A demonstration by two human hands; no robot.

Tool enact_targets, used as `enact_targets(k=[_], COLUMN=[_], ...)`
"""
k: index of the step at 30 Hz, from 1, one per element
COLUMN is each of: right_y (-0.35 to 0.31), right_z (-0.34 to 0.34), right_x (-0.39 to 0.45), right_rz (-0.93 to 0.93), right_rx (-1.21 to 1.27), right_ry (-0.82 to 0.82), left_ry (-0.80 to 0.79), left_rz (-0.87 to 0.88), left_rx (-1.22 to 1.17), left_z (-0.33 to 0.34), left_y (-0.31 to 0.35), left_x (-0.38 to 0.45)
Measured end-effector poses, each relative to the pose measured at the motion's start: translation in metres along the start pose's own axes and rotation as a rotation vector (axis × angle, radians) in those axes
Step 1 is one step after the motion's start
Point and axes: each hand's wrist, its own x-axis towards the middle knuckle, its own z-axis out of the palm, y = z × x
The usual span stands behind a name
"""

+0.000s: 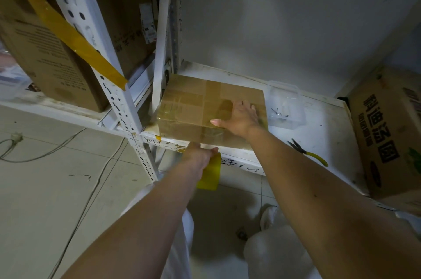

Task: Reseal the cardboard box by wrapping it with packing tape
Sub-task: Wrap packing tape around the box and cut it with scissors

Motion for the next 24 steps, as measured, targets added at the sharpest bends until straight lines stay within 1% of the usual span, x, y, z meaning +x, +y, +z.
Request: enact_targets(k=[3, 5, 6, 7, 9, 10, 11, 12, 15, 16, 17, 18, 20, 22, 24], right_y=[0.0, 0.01, 0.018, 0.027, 0.053, 0.071, 0.089, 0.107, 0.146, 0.153, 0.156, 0.158, 0.154, 0.15, 0.147], right_z=[0.002, 0.003, 0.003, 0.002, 0.001, 0.002, 0.007, 0.012, 0.034, 0.04, 0.043, 0.045, 0.048, 0.05, 0.051], right_x=[0.003, 0.004, 0.002, -0.003, -0.016, -0.023, -0.029, -0.036, -0.05, -0.054, -0.056, -0.056, -0.054, -0.05, -0.048], right_rz=[-0.016, -0.056, -0.06, -0.025, 0.17, 0.271, 0.342, 0.378, 0.355, 0.341, 0.321, 0.293, 0.218, 0.186, 0.181], right_rx=[-0.019, 0.108, 0.233, 0.369, 0.531, 0.526, 0.449, 0.329, -0.027, -0.136, -0.222, -0.275, -0.293, -0.277, -0.334], right_ry=[-0.011, 0.04, 0.127, 0.275, 0.603, 0.671, 0.652, 0.572, 0.222, 0.132, 0.082, 0.064, 0.096, 0.17, 0.272], left_ry=[-0.019, -0.032, -0.031, -0.021, -0.003, -0.013, -0.027, -0.04, -0.004, 0.004, 0.004, 0.0, -0.006, -0.013, -0.022], left_rz=[0.062, 0.079, 0.078, 0.078, 0.072, 0.07, 0.066, 0.068, 0.068, 0.066, 0.062, 0.06, 0.054, 0.049, 0.044], left_rx=[0.007, -0.013, -0.032, -0.043, -0.031, -0.025, -0.012, -0.006, -0.055, -0.084, -0.104, -0.118, -0.112, -0.101, -0.087], left_z=[-0.002, -0.001, 0.0, 0.001, 0.001, 0.001, 0.002, 0.003, 0.003, 0.003, 0.003, 0.004, 0.003, 0.002, 0.001], left_y=[0.0, -0.003, -0.004, -0.003, -0.002, -0.002, -0.002, -0.003, -0.004, -0.004, -0.005, -0.005, -0.004, -0.004, -0.003], left_x=[-0.002, 0.005, 0.006, 0.006, 0.008, 0.008, 0.01, 0.012, 0.015, 0.015, 0.016, 0.017, 0.016, 0.017, 0.016])
